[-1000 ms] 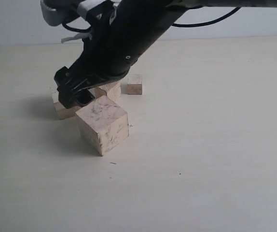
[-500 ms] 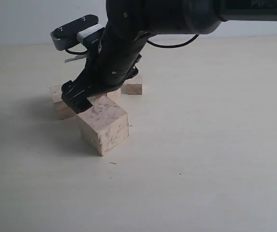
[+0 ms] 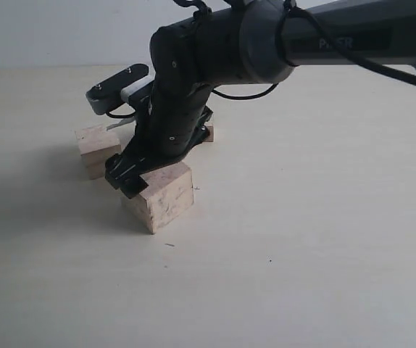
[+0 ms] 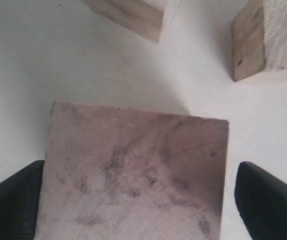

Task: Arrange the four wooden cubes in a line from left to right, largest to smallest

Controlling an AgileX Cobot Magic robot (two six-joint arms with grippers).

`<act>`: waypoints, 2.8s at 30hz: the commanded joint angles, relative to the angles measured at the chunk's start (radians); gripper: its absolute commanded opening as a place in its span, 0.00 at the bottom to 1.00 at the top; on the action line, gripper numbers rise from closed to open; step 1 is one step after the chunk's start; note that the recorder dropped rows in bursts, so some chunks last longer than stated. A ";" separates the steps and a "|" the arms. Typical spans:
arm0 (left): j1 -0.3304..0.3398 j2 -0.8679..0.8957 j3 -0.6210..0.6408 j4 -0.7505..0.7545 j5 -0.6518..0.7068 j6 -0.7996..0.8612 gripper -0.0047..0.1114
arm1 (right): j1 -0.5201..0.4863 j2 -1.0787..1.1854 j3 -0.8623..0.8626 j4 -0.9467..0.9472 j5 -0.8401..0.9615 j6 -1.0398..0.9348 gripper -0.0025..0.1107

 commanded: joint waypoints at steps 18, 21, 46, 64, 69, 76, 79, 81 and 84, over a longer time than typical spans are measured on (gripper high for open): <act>0.002 -0.006 0.003 -0.001 -0.007 -0.003 0.04 | 0.002 -0.008 -0.115 0.189 0.045 -0.148 0.02; 0.002 -0.006 0.003 -0.001 -0.007 -0.003 0.04 | 0.002 -0.008 -0.170 0.260 0.045 -0.188 0.02; 0.002 -0.006 0.003 -0.001 -0.007 -0.003 0.04 | -0.081 0.078 -0.192 0.283 0.178 -1.188 0.02; 0.002 -0.006 0.003 -0.001 -0.007 -0.003 0.04 | -0.117 0.141 -0.192 0.276 0.190 -1.173 0.02; 0.002 -0.006 0.003 -0.001 -0.007 -0.003 0.04 | -0.147 0.143 -0.190 0.282 0.208 -1.164 0.02; 0.002 -0.006 0.003 -0.001 -0.007 -0.003 0.04 | -0.163 0.145 -0.190 0.308 0.204 -1.164 0.02; 0.002 -0.006 0.003 -0.001 -0.007 -0.003 0.04 | -0.163 0.147 -0.190 0.313 0.186 -1.166 0.02; 0.002 -0.006 0.003 -0.001 -0.007 -0.003 0.04 | -0.163 0.147 -0.190 0.313 0.177 -1.166 0.02; 0.002 -0.006 0.003 -0.001 -0.007 -0.003 0.04 | -0.163 0.147 -0.190 0.313 0.177 -1.166 0.02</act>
